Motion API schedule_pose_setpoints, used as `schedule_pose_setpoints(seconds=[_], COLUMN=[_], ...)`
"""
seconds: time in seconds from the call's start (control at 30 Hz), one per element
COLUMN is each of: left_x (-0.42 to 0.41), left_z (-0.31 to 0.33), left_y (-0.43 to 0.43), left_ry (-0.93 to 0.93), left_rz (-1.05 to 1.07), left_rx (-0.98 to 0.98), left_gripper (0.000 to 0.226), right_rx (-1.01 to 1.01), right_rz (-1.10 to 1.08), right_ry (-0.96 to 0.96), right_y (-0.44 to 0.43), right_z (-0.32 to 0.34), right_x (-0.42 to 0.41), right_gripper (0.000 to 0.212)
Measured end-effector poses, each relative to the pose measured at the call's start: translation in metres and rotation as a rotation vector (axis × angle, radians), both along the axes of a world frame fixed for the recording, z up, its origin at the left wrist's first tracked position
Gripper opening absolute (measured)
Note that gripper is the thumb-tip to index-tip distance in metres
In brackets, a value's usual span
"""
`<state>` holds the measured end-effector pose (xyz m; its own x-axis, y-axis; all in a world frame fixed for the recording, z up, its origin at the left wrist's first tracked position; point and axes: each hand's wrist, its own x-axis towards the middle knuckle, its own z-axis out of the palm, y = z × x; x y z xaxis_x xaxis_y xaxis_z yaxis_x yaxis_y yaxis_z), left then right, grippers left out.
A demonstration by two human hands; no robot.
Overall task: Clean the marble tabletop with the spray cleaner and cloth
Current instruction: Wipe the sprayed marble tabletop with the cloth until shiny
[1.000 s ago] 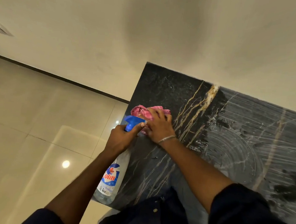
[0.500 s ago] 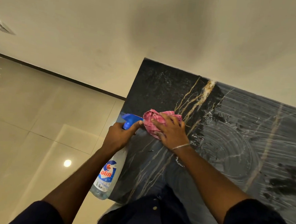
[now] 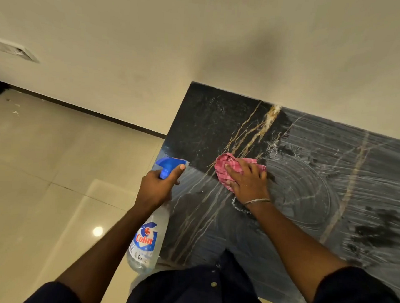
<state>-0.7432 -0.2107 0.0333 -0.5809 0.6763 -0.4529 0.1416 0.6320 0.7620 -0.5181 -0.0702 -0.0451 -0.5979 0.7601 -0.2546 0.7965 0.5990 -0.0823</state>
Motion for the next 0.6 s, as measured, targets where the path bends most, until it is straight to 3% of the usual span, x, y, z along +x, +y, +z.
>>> schedule_pose_setpoints(seconds=[0.37,0.47,0.6], left_x=[-0.038,-0.043,-0.045], left_z=[-0.001,-0.002,0.000], left_y=[0.008,0.009,0.008], left_ry=[0.052,0.049,0.028], left_rz=[-0.074,-0.109,-0.162], left_rx=[0.050,0.044,0.037], left_gripper=[0.054,0.054,0.055], right_rx=[-0.117,-0.136,-0.057], right_rz=[0.172,0.186,0.215], right_ry=[0.043,0.055,0.080], right_y=[-0.008,-0.007,-0.011], right_z=[-0.019,-0.018,-0.007], right_x=[-0.193,-0.187,-0.124], right_gripper=[0.074,0.073,0.050])
